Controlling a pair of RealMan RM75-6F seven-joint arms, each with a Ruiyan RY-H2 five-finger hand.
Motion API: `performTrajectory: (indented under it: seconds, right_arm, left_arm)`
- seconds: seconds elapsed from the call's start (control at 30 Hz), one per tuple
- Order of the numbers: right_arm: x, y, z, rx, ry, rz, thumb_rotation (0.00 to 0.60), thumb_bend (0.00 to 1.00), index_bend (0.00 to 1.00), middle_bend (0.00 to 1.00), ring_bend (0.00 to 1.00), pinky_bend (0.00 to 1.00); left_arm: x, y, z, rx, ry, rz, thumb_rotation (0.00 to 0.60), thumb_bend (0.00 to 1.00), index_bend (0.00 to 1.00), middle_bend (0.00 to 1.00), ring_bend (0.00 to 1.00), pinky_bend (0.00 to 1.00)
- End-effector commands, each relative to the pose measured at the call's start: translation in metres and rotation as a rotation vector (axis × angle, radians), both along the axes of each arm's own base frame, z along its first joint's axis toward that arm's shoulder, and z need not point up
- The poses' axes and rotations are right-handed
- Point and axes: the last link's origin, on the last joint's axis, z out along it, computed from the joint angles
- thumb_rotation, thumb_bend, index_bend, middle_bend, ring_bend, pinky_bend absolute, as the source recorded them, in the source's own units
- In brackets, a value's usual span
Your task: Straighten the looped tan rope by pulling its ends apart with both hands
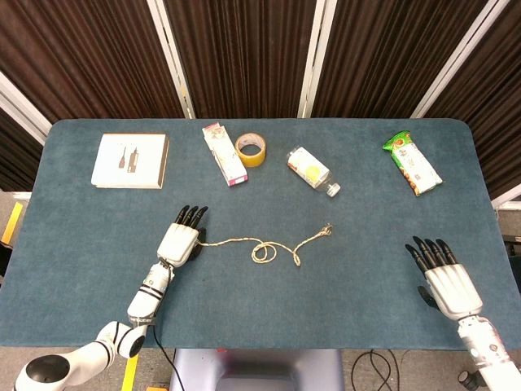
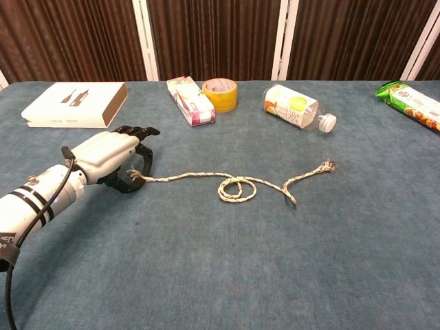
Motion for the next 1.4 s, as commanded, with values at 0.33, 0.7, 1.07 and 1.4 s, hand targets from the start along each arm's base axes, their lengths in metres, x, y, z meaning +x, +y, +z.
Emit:
performTrajectory:
  seconds: [0.33,0.7,1.07,1.4]
  right_arm:
    - [0.057,-0.084,-0.036,0.051,0.078,0.156,0.6,0.41,0.38,0.0,0.0,0.0]
    - [0.105,-0.141,-0.092,0.081,0.106,0.2,0.6,0.41,0.49,0.0,0.0,0.0]
    - [0.117,-0.162,-0.134,0.106,0.138,0.159,0.6,0.41,0.49,0.0,0.0,0.0]
    - [0.129,-0.163,-0.157,0.117,0.158,0.175,0.6,0.41,0.53,0.0,0.0,0.0]
  left_arm:
    - [-0.002,-0.008,0.018,0.035,0.012,-0.052,0.6,0.43,0.6,0.05,0.0,0.06]
    - [-0.007,-0.008,0.028,0.051,0.017,-0.035,0.6,0.43,0.6,0.05,0.0,0.06]
    - [-0.008,-0.008,0.034,0.064,0.028,-0.034,0.6,0.43,0.6,0.05,0.0,0.06]
    - [-0.01,-0.008,0.036,0.064,0.022,-0.028,0.6,0.43,0.6,0.05,0.0,0.06]
